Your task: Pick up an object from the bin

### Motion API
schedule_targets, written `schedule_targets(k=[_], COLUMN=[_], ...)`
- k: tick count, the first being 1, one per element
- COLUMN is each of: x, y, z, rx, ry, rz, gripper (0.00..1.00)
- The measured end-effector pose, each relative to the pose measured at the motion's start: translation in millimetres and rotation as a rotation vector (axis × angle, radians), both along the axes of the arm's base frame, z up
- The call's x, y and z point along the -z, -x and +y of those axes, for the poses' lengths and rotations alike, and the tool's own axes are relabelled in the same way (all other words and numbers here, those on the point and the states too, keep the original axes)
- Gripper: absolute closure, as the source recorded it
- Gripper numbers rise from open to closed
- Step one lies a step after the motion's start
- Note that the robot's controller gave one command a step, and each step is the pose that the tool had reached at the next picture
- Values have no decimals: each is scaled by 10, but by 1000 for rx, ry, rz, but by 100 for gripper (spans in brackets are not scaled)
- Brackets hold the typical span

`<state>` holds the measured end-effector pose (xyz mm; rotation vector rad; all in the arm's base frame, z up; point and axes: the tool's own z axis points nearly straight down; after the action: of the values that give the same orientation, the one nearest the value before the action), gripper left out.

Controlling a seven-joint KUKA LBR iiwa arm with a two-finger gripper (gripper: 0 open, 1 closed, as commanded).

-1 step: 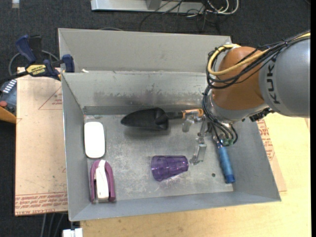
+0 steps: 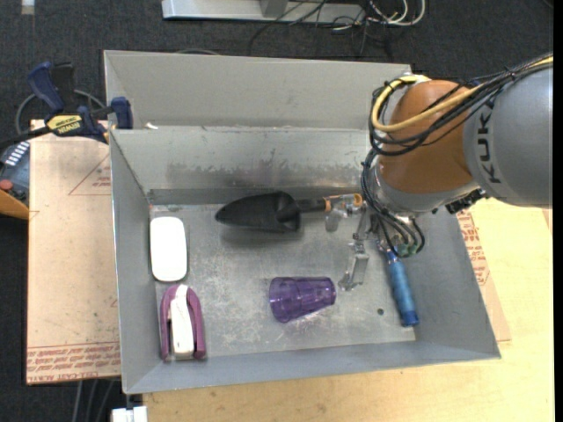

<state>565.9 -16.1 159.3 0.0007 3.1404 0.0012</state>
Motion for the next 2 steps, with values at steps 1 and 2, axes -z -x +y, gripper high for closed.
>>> schedule_targets(k=[1, 2], x=[684, 895], y=[263, 326], z=[549, 490], rx=[104, -49], ry=[-1, -1], rz=[2, 2], gripper=[0, 0])
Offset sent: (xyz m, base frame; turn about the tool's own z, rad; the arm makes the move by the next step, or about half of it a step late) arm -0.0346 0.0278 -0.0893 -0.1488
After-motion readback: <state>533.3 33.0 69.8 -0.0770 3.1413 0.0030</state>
